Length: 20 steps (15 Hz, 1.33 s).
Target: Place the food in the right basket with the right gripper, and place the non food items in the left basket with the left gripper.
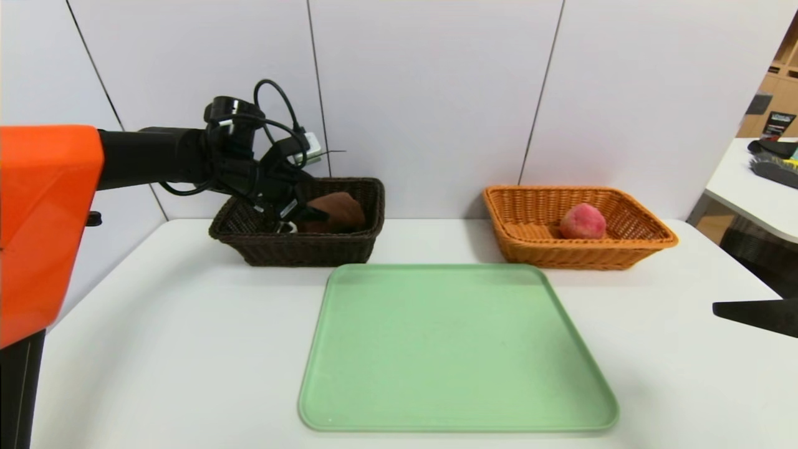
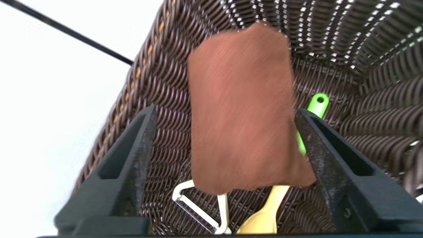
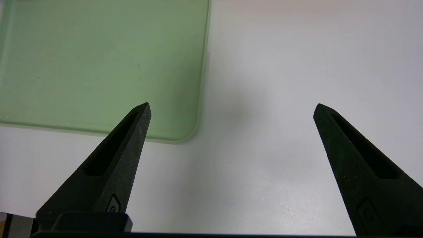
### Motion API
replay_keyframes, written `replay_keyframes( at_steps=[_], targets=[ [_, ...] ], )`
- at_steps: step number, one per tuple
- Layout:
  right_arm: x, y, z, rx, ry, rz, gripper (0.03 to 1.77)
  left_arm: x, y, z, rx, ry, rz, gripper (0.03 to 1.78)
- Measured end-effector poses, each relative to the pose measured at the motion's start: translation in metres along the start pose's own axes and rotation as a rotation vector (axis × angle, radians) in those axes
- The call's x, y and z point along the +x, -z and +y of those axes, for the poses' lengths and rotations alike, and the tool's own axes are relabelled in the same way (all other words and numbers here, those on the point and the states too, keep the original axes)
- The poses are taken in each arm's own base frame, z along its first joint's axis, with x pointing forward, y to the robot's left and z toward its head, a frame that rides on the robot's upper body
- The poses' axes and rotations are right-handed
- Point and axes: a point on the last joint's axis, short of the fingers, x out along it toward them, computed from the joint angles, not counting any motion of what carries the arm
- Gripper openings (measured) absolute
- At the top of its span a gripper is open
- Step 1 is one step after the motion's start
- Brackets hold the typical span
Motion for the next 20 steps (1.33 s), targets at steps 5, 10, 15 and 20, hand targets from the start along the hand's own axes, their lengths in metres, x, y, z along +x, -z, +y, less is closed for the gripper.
replay_keyframes(
  at_steps=[5, 10, 15, 20],
  targets=[
    [0.000, 0.000, 0.000, 0.002, -0.001, -0.001, 1.69, -0.021, -0.029, -0.004, -0.161, -0.019, -0.053, 1.60],
    [-0.003, -0.006, 0.001, 0.022, -0.036, -0.057, 1.69, -0.072, -0.092, -0.036, -0.494, -0.078, -0.102, 1.65],
    [-0.012, -0.007, 0.006, 0.013, -0.118, -0.093, 1.69, -0.152, -0.117, -0.086, -0.628, -0.190, -0.043, 1.67],
    [-0.032, -0.006, 0.016, -0.048, -0.191, -0.153, 1.69, -0.242, -0.089, -0.132, -0.695, -0.308, 0.006, 1.68]
  ],
)
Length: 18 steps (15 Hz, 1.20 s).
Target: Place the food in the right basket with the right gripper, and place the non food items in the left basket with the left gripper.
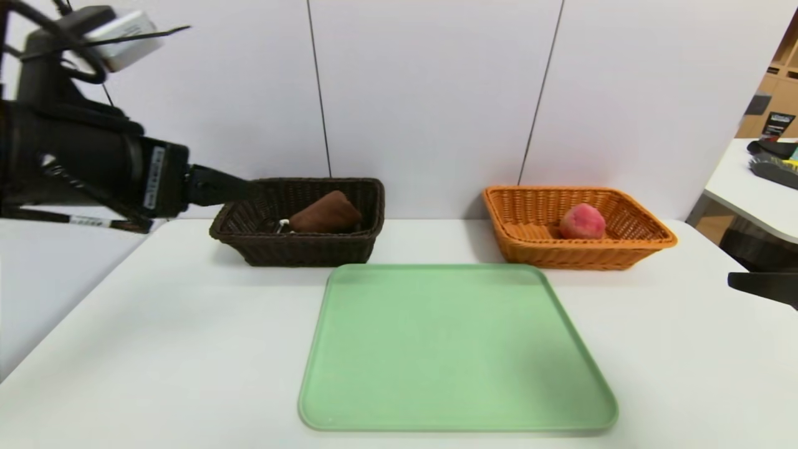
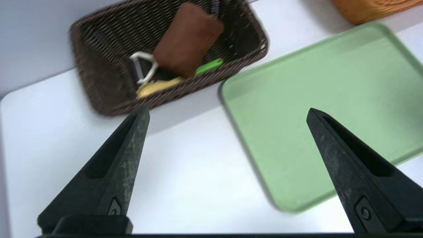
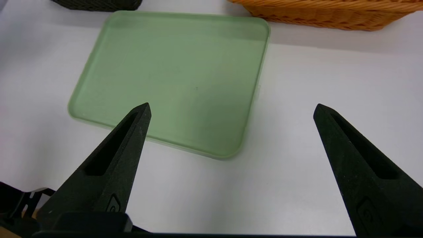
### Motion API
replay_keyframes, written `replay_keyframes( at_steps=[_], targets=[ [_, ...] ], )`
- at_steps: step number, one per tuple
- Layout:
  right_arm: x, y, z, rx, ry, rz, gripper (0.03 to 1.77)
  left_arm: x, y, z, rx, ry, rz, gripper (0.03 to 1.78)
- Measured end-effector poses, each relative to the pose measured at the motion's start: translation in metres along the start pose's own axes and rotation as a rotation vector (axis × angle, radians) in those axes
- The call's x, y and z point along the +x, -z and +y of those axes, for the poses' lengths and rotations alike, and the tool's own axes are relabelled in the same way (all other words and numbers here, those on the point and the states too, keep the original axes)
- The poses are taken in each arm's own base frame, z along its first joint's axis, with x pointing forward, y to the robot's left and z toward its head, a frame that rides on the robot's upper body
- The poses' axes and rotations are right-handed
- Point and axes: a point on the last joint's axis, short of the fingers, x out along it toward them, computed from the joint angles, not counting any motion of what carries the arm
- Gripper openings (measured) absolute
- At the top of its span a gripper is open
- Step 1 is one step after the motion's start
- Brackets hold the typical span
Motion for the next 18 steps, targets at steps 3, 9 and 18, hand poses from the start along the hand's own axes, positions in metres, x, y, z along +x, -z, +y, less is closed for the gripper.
replay_keyframes(
  at_steps=[3, 9, 18],
  targets=[
    [-0.012, 0.004, 0.003, -0.015, -0.010, -0.029, 1.69, -0.044, 0.030, 0.014, -0.037, -0.107, -0.027, 1.69],
    [-0.047, 0.037, 0.006, -0.032, 0.039, -0.068, 1.69, -0.099, 0.090, 0.017, -0.088, -0.254, -0.074, 1.69],
    [-0.078, 0.089, 0.011, -0.024, 0.105, -0.117, 1.69, -0.135, 0.173, -0.001, -0.111, -0.372, -0.134, 1.69]
  ],
)
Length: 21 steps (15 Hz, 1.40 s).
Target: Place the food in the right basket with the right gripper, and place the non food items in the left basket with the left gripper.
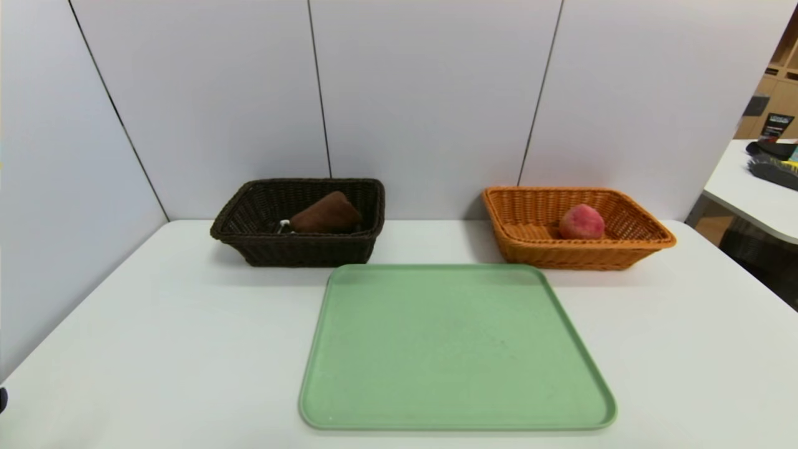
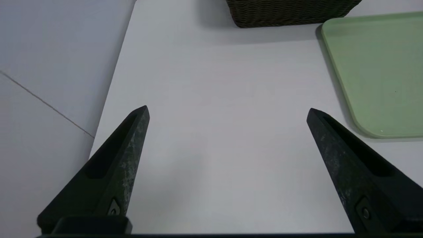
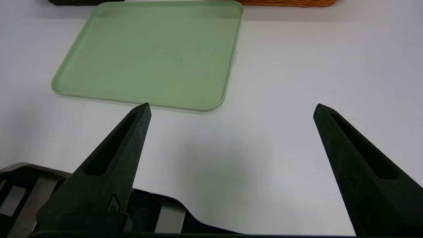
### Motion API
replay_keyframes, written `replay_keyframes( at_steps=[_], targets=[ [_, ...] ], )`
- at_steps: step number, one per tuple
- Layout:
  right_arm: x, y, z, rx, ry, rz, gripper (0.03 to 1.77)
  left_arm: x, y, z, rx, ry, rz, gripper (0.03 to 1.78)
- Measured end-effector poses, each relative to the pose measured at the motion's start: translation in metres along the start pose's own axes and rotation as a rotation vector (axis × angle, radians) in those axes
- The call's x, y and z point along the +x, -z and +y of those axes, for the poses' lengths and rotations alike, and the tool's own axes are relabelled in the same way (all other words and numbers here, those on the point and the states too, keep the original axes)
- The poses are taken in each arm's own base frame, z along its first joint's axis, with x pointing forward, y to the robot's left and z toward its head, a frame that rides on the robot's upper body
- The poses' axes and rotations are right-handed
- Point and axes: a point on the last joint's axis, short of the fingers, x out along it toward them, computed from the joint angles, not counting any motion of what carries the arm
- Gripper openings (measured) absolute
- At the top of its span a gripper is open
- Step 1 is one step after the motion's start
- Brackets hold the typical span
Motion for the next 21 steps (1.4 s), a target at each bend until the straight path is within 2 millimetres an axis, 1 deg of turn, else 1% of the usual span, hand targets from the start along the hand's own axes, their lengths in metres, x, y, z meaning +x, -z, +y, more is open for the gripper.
replay_keyframes(
  at_steps=[3, 4, 8, 12, 15, 18, 21],
  targets=[
    [-0.007, 0.014, 0.002, 0.003, 0.022, -0.031, 1.69, -0.008, 0.022, -0.001, -0.006, -0.017, -0.013, 1.69],
    [-0.009, 0.017, 0.003, -0.002, 0.031, -0.045, 1.69, -0.010, 0.027, -0.001, -0.008, -0.024, -0.020, 1.69],
    [-0.016, 0.025, 0.007, -0.021, 0.056, -0.088, 1.69, -0.015, 0.034, -0.002, -0.010, -0.020, -0.043, 1.69],
    [-0.013, 0.048, 0.007, -0.024, 0.048, -0.090, 1.69, -0.016, 0.054, -0.004, -0.002, -0.003, -0.041, 1.69],
    [-0.009, 0.060, 0.006, -0.061, 0.041, -0.140, 1.69, -0.013, 0.072, -0.005, 0.006, 0.019, -0.060, 1.69],
    [-0.005, 0.064, 0.004, -0.072, 0.031, -0.161, 1.69, -0.011, 0.079, -0.006, 0.018, 0.015, -0.094, 1.69],
    [-0.002, 0.060, 0.003, -0.069, 0.004, -0.143, 1.69, -0.011, 0.083, -0.006, 0.018, 0.011, -0.092, 1.69]
  ],
)
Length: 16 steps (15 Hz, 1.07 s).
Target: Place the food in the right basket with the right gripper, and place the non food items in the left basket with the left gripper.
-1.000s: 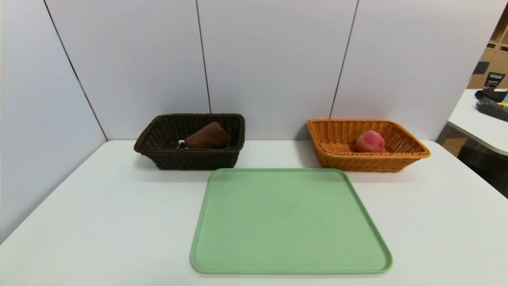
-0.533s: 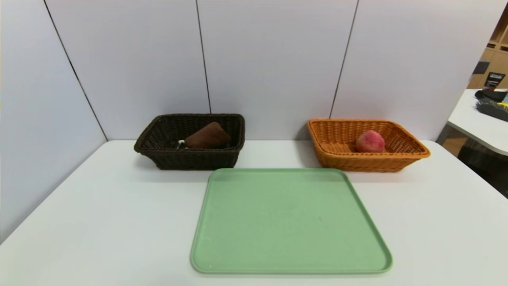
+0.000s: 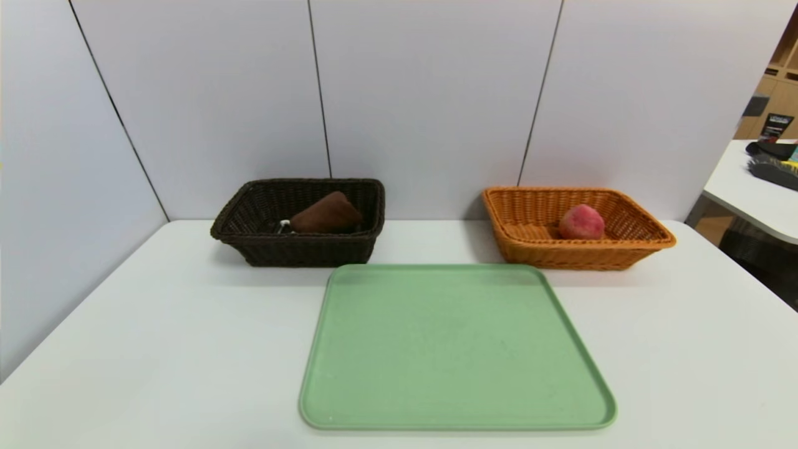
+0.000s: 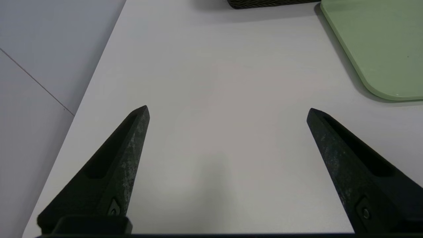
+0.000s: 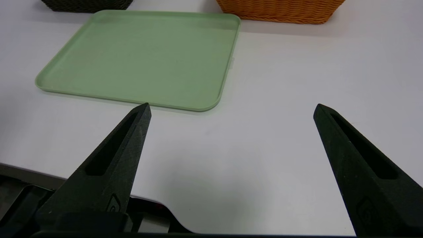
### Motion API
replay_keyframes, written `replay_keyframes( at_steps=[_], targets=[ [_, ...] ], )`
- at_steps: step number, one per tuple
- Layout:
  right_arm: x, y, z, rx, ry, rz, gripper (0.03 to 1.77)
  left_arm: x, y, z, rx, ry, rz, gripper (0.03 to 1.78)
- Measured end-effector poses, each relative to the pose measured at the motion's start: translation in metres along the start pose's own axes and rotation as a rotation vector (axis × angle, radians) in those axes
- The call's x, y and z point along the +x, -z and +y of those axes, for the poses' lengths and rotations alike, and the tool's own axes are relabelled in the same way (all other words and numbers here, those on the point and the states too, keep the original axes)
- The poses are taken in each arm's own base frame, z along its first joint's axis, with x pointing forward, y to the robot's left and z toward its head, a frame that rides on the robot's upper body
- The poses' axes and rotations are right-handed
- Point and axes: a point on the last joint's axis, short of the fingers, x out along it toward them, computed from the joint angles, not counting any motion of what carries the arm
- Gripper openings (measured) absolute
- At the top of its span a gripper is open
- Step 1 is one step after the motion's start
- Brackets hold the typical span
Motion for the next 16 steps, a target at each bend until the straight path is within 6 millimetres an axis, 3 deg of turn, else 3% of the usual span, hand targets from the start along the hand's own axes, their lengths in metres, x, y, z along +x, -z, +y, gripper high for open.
replay_keyframes(
  at_steps=[9, 16],
  targets=[
    [0.002, 0.015, 0.001, -0.026, -0.065, 0.002, 1.69, 0.010, 0.019, -0.001, 0.051, -0.002, -0.003, 1.69],
    [0.020, 0.013, -0.008, -0.113, 0.046, -0.197, 1.69, 0.026, 0.046, -0.003, 0.094, -0.010, -0.147, 1.69]
  ],
)
